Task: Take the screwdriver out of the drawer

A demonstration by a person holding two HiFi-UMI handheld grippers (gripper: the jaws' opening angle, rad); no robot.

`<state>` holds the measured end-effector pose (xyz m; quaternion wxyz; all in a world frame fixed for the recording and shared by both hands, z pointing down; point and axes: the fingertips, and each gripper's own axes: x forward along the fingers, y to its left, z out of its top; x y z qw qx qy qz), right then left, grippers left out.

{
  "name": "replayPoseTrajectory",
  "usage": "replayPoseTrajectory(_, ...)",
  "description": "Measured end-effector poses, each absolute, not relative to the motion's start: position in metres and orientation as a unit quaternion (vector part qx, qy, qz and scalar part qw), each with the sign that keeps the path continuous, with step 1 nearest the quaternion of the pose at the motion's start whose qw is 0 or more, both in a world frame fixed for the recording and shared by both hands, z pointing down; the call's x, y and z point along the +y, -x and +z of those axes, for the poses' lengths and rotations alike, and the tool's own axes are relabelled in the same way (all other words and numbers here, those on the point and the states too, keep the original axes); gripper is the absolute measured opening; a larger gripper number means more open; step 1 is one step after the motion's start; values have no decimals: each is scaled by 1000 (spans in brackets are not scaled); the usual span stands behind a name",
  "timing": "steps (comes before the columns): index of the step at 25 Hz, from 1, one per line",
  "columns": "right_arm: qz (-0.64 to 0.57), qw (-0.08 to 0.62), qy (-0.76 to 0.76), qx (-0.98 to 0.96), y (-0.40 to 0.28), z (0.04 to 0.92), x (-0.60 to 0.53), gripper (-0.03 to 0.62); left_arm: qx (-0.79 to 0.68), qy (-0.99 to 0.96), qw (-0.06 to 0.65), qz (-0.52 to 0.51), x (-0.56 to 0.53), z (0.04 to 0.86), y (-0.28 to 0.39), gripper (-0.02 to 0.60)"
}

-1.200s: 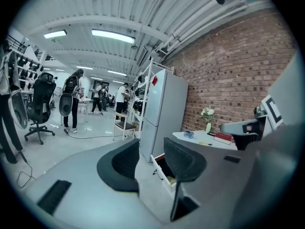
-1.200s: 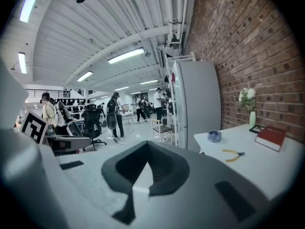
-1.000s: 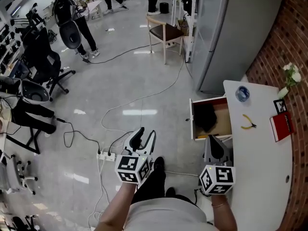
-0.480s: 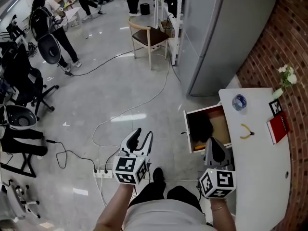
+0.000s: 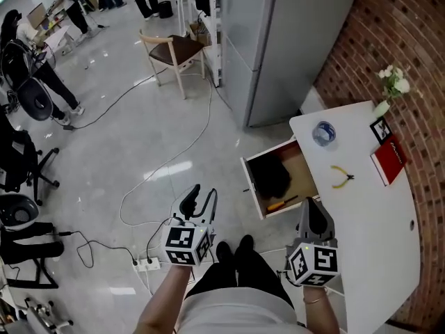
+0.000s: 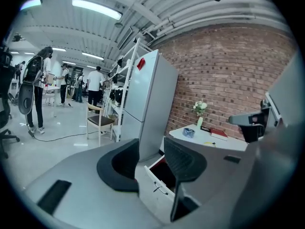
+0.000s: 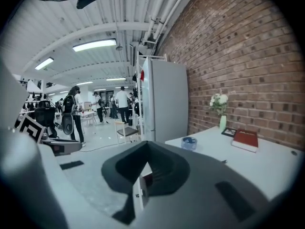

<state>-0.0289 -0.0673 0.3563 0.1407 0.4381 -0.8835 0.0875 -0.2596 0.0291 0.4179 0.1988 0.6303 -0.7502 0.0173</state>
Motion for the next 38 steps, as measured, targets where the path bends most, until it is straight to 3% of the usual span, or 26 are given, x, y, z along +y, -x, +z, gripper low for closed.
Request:
replayPoseTrajectory(26, 153, 101, -608, -772, -118, 368, -133, 2, -571, -785, 197, 138, -146, 446, 99, 152)
replayPoseTrajectory(38, 193, 120, -691, -686, -124, 411, -80, 3, -436, -847, 199, 229, -175, 520, 57, 141)
